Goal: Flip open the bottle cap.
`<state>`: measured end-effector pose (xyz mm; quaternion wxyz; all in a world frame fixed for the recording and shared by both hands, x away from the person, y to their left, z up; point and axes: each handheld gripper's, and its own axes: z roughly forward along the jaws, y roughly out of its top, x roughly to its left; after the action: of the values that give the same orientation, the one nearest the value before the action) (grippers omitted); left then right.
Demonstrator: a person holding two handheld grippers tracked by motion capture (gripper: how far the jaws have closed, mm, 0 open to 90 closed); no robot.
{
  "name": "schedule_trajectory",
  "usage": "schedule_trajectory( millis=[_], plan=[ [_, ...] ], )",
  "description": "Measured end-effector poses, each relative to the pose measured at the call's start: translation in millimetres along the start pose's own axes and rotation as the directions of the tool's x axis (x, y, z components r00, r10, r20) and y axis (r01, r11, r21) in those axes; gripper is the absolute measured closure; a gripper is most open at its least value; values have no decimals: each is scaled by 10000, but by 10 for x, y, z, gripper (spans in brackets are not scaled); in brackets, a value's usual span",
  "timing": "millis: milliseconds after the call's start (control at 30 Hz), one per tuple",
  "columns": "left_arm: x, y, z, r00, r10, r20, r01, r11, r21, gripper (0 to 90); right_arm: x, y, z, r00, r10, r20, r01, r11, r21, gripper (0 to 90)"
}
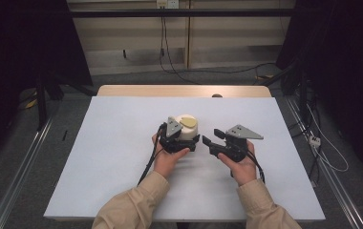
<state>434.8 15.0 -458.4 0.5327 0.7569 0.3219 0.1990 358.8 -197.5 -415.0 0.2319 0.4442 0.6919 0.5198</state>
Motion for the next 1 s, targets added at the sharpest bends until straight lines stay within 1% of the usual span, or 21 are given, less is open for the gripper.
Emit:
schedule_trajectory(
  millis=[67,167,333,433,467,500,533,667,767,1000],
  plan=[
    [-2,0,0,10000,-13,0,13,10000,0,49,7,14,14,10000,3,-72,-3,10000,-41,550],
    [-3,0,0,10000,-14,-6,14,10000,5,49,17,40,29,9998,-128,-147,127,9999,-26,649],
    [0,2,-1,10000,58,-30,-58,10000,33,49,34,73,66,9989,-297,-351,302,9994,142,763],
    [4,3,-3,9999,120,-45,-120,9999,37,49,43,94,91,9982,-289,-533,302,9993,234,838],
    [-1,1,0,10000,37,-24,-37,10000,8,49,48,102,97,9977,-252,-624,272,9992,306,867],
    [0,1,-2,10000,64,-37,-64,10000,27,49,52,109,105,9972,-230,-706,254,9991,335,892],
    [0,1,-1,10000,65,-30,-64,10000,29,49,58,115,110,9966,-236,-787,265,9990,360,900],
    [0,2,-2,10000,67,-42,-67,10000,34,49,70,135,142,9968,-343,-724,378,9982,475,900],
    [-1,2,-2,10000,71,-47,-71,10000,34,49,73,152,151,9966,-458,-680,489,9978,458,900],
    [-5,1,0,10000,25,-52,-25,10000,1,49,89,209,174,9944,-729,-764,771,9955,544,900]
  ],
)
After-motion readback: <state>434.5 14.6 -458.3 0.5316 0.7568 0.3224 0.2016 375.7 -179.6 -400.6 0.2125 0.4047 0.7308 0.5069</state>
